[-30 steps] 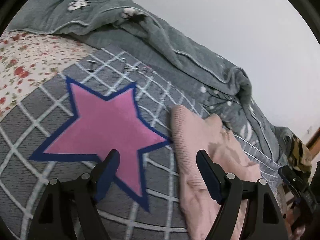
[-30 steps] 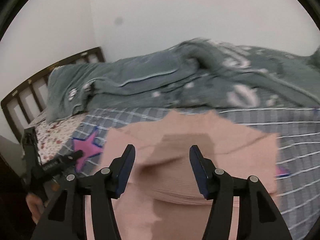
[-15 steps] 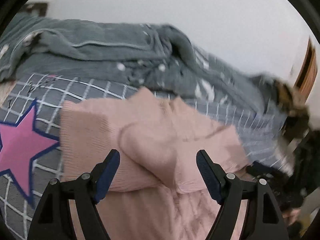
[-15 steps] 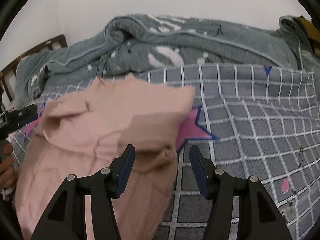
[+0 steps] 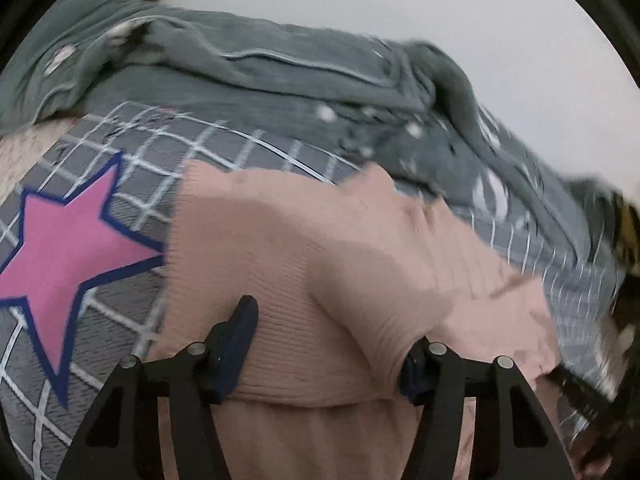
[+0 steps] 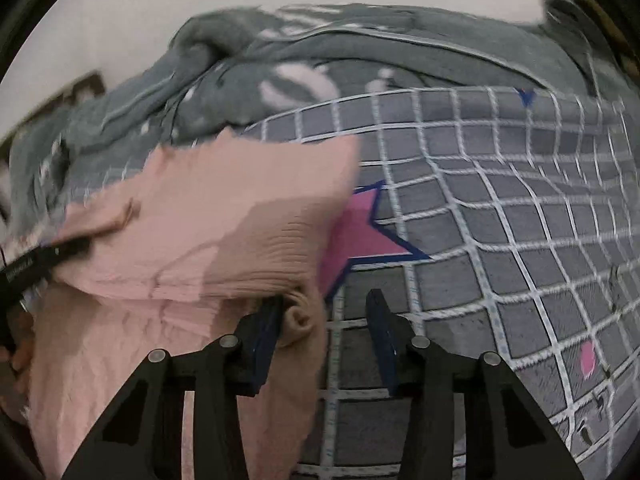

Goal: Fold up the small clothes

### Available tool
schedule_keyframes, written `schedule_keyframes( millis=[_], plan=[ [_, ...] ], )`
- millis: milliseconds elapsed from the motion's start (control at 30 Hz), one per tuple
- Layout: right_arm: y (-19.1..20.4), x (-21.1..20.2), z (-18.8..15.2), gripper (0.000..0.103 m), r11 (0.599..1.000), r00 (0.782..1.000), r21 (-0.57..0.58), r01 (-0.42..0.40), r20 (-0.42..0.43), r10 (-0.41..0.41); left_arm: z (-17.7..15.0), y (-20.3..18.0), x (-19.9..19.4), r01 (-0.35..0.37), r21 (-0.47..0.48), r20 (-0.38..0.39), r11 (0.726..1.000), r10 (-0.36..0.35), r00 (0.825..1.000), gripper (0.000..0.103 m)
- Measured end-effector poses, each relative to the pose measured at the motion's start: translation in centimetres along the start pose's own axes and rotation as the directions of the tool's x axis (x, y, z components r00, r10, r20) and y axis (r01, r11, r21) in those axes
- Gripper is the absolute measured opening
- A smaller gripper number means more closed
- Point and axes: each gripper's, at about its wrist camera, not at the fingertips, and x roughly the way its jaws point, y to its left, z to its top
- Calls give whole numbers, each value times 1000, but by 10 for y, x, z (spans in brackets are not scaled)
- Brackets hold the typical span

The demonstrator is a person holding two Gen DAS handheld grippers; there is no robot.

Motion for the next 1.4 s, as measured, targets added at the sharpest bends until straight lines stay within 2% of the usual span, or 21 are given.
schedule_keyframes(
  millis=[133,267,367,500,667,733,900,1033,1133,1267,1400],
  plan=[
    [-11,-4,-2,42,998,1000,57,-25,17,24,-2,9,-9,-15,-27,37,1000,16,999,60],
    [-8,-15,-4,42,999,997,48,3,76,-7,-2,19,-21,-84,-72,95,994,91,991,59],
    [-13,-19,-5,43,998,995,64,-24,97,18,0,29,-15,-61,-84,55,995,66,996,58],
    [-13,-17,-5,43,996,995,65,-58,89,52,1,40,-14,-28,-116,52,993,34,998,52],
    [-10,-13,-5,44,997,997,58,-45,71,41,0,46,-15,-19,-123,34,992,23,999,35],
    [-12,-12,-4,45,997,997,69,-38,64,34,0,47,-16,-29,-97,36,995,32,999,19],
    [-15,-10,-5,45,995,997,88,-49,62,43,1,52,-25,23,-90,78,996,-16,997,6],
    [-13,-14,-6,45,996,996,78,-51,82,44,4,43,-32,22,-38,128,999,-18,992,6],
    [-15,-11,-4,45,995,997,90,-52,67,46,8,38,-34,28,-11,156,1000,-26,987,6],
    [-34,-10,-2,42,981,997,187,-48,76,34,20,36,-34,60,-19,190,998,-56,980,6],
    [-50,-2,-2,36,962,996,263,-78,60,65,31,31,-26,69,-17,201,997,-65,977,6]
  ],
)
